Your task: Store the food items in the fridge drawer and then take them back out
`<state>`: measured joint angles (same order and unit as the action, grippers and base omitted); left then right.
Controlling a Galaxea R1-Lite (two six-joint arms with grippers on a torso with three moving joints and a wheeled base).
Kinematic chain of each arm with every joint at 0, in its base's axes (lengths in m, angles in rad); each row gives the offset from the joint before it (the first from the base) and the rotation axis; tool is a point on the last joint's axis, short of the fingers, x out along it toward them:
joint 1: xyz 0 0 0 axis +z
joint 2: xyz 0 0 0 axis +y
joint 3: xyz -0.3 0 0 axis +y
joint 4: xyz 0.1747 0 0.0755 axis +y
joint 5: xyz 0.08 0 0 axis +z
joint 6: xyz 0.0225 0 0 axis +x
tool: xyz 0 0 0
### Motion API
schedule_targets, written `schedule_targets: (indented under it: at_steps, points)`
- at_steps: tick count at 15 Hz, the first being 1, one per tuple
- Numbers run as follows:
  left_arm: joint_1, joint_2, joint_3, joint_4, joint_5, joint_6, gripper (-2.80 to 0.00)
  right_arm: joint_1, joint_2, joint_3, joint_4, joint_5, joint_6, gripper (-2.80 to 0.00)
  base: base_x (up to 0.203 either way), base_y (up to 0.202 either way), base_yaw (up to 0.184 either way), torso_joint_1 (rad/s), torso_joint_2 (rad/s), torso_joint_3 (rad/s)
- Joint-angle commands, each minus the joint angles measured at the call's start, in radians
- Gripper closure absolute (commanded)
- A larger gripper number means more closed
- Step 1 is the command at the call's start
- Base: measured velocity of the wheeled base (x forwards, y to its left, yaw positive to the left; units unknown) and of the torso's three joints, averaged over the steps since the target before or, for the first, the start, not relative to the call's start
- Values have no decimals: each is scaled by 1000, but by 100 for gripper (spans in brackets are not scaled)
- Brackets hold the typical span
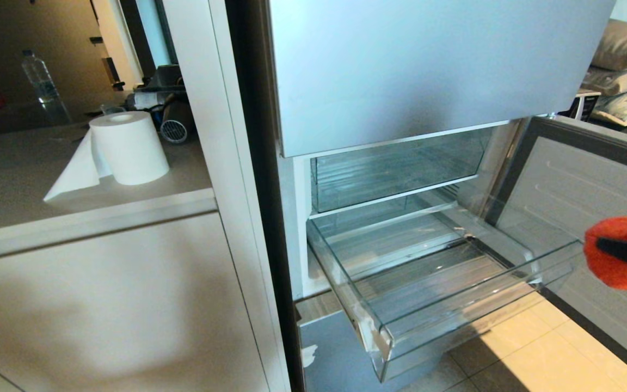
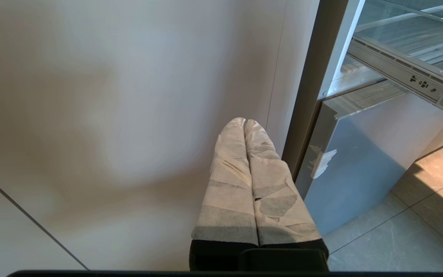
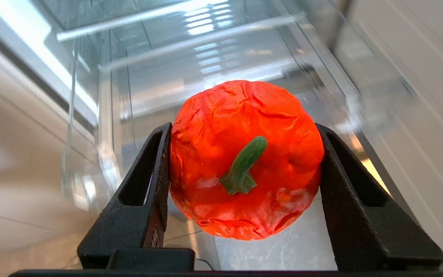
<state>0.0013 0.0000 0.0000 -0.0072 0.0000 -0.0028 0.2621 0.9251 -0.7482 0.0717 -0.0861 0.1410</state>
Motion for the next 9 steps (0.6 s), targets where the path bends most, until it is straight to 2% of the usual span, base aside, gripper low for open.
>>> schedule_targets:
  at_steps: [1, 4, 7, 9]
  points:
    - [0, 2, 2, 0, 0, 0, 0, 0, -294, 155, 0, -8, 3, 0, 0, 0, 0, 0, 0, 0]
    - [0, 2, 2, 0, 0, 0, 0, -11, -463, 251, 2, -38, -11, 0, 0, 0, 0, 0, 0, 0]
    - [0, 2, 2, 0, 0, 0, 0, -23, -489, 287, 2, -201, -15, 0, 0, 0, 0, 0, 0, 0]
    - [0, 2, 2, 0, 0, 0, 0, -29, -514, 304, 2, -258, -14, 0, 0, 0, 0, 0, 0, 0]
